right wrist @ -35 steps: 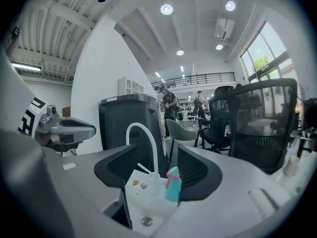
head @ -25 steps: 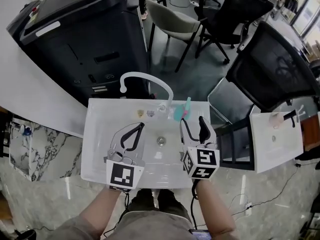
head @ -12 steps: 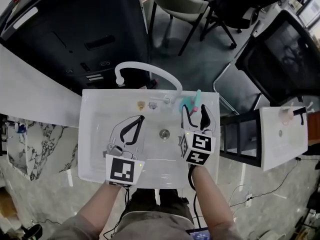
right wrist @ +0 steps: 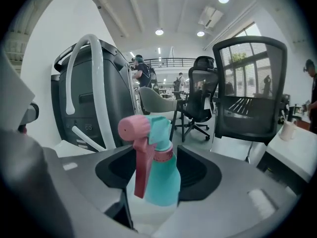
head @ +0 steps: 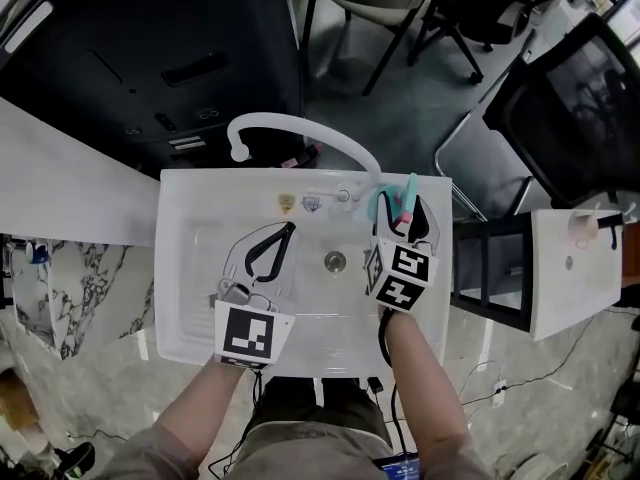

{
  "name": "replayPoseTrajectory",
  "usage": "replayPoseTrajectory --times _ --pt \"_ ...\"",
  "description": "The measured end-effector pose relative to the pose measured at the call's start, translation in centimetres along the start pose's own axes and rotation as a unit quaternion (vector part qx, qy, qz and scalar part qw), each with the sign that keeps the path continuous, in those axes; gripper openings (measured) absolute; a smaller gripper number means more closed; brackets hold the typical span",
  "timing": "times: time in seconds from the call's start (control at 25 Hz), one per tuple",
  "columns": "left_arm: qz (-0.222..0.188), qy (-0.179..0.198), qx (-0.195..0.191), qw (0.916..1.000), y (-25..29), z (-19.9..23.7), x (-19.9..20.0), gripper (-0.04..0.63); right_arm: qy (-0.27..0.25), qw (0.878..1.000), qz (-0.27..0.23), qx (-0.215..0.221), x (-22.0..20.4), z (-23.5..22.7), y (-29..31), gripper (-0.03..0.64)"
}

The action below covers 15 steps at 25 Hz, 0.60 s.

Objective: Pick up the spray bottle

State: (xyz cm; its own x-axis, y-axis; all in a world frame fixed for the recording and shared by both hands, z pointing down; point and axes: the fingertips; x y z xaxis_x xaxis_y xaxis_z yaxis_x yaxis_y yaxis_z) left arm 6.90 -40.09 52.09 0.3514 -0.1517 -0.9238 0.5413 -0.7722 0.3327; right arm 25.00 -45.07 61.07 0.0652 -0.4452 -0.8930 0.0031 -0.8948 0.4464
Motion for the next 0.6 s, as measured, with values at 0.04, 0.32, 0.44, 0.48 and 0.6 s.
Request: replayPoseTrajectory --times 0.04,0.32,0.44,0.48,0.6 --pt "0.000 0.002 -0.001 1.0000 0.1 0.1 0.0 0.000 0.001 1.000 -0.002 0.000 0.0 -0.1 0.2 0.248" --pt "0.007 -0.003 0.000 1.0000 -0.2 0.0 -0.8 0.000 -0.015 1.000 -0.006 0.002 0.3 -0.7 0.6 0.196" --pt "0.010 -0.008 0.003 0.9999 -0.6 -0.1 -1.2 0.000 -0.023 1.000 -0.007 0.013 0.3 -0.5 0.1 0.189" --pt "0.008 -0.007 0.004 0.9999 -0.7 -0.1 -1.0 0.000 -0.027 0.999 -0.009 0.018 0.5 -0.4 -0.3 0.187" --pt "0.004 -0.005 0.009 0.9999 -1.2 0.1 -0.4 0.000 -0.038 0.998 -0.023 0.036 1.8 0.0 -1.9 0.183"
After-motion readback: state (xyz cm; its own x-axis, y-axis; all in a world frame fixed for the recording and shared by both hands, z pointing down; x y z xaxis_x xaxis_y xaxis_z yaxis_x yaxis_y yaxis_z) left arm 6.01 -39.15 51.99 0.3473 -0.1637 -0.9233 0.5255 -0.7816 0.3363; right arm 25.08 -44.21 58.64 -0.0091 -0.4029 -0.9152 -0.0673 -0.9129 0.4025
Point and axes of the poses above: the fingertips, and each gripper's own axes: y forward along the fingers, z to its left, x out of its top, and after that the axes turned 2 degrees about x, right-handed
